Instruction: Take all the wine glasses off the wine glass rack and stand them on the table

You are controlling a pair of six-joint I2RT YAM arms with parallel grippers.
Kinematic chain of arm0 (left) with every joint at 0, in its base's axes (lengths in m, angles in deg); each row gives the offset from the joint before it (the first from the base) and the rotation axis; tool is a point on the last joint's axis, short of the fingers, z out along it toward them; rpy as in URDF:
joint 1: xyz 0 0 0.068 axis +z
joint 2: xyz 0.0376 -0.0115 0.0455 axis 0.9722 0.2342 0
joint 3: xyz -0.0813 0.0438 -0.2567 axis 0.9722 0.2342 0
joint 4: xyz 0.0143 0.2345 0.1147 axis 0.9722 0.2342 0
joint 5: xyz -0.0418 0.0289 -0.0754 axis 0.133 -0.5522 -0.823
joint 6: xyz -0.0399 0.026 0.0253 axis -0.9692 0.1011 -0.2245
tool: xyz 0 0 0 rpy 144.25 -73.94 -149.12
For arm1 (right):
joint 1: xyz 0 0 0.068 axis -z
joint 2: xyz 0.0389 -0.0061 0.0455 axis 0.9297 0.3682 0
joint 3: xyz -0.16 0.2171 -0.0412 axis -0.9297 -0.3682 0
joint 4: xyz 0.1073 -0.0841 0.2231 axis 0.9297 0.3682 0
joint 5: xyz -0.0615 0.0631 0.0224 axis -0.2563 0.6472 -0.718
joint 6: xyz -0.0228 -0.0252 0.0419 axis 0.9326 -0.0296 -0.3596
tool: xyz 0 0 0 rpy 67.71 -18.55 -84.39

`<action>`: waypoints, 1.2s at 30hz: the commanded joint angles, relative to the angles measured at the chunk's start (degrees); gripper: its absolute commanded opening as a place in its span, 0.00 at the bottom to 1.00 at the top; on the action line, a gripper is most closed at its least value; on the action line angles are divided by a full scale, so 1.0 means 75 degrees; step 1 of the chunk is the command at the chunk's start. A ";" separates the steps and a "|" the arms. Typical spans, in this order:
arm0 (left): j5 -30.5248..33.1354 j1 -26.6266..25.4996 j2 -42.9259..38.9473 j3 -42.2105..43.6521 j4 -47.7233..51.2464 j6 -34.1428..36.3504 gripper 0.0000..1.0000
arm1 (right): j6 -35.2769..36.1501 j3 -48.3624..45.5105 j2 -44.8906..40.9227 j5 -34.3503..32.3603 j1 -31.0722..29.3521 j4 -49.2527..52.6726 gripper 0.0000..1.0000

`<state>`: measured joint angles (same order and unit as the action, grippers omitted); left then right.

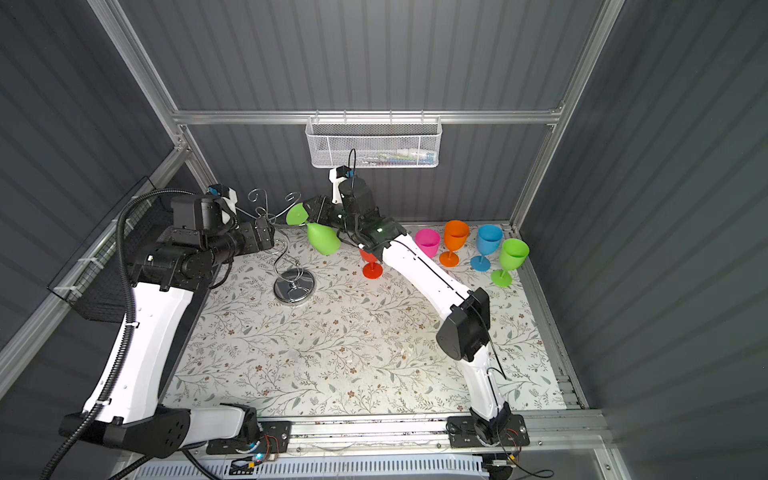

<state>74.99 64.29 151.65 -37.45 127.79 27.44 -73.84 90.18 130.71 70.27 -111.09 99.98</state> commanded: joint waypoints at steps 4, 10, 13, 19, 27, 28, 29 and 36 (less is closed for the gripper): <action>-0.0394 0.0046 -0.0403 0.0491 -0.0534 0.0325 1.00 | 0.0041 0.0619 0.0402 -0.0015 -0.0040 0.0306 0.36; -0.0491 0.0044 -0.0499 0.0746 -0.0664 0.0419 1.00 | -0.0017 0.0897 0.0663 0.0058 -0.0092 0.0249 0.30; -0.0496 0.0051 -0.0539 0.0921 -0.0768 0.0488 1.00 | -0.0029 0.1066 0.0796 0.0077 -0.0147 0.0261 0.23; -0.0441 0.0050 -0.0621 0.1189 -0.0908 0.0579 1.00 | -0.0075 0.1077 0.0838 0.0010 -0.0200 0.0072 0.05; -0.0284 0.0051 -0.0718 0.1412 -0.0916 0.0606 1.00 | -0.0192 0.1023 0.0693 -0.0069 -0.0221 -0.0183 0.00; -0.0273 0.0051 -0.0728 0.1422 -0.0903 0.0606 1.00 | -0.0213 0.0974 0.0629 -0.0072 -0.0220 -0.0252 0.00; -0.0240 0.0051 -0.0720 0.1435 -0.0902 0.0596 1.00 | -0.0233 0.0889 0.0562 -0.0094 -0.0231 -0.0345 0.00; -0.0114 0.0050 -0.0693 0.1611 -0.0879 0.0537 1.00 | -0.0316 0.0184 0.0018 -0.0362 -0.0228 -0.0928 0.00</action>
<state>73.33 64.29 147.34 -26.07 121.61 30.85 -76.46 92.52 134.76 67.89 -112.16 98.10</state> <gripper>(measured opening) 0.997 0.048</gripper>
